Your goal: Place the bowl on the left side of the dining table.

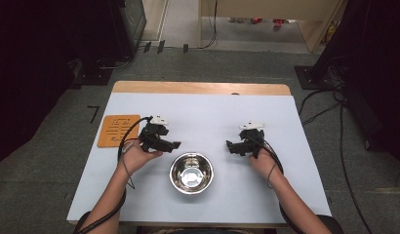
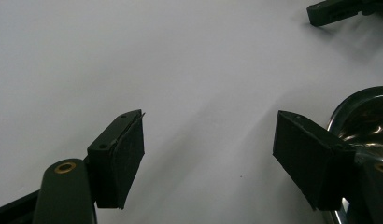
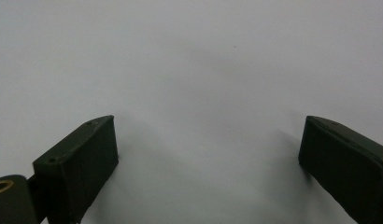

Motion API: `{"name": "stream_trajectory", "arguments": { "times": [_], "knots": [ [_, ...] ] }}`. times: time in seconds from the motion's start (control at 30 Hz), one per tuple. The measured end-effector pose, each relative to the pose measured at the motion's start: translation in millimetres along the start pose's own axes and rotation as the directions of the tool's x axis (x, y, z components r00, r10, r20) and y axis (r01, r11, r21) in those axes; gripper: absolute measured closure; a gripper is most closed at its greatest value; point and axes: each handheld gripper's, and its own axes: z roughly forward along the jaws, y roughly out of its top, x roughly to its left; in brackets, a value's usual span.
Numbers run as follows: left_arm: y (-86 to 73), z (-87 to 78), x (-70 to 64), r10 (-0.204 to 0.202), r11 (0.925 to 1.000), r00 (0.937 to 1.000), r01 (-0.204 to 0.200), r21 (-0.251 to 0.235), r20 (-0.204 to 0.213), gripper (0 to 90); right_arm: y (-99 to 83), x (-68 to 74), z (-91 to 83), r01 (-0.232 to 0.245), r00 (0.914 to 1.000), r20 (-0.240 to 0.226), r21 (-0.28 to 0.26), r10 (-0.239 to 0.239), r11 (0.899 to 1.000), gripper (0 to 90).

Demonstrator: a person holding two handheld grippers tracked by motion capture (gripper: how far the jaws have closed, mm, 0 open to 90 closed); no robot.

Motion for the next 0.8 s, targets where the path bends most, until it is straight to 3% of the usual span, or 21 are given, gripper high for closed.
{"name": "stream_trajectory", "arguments": {
  "times": [0.3, 0.8],
  "knots": [
    [3.0, 0.0, -7.7, 0.035, 0.9994, 0.9992, -0.035, -0.009, 0.019, 25.3, 0.0, 0.0, 0.0, 0.000, 1.0000, 0.000, 0.000, 0.000, 1.000, 4.4],
    [5.5, 3.0, -16.0, 0.055, 0.9984, 0.9977, -0.056, 0.010, 0.039, 25.8, 0.0, 0.0, 0.0, 0.000, 1.0000, 0.000, 0.000, 0.000, 1.000, 4.4]
  ]
}}
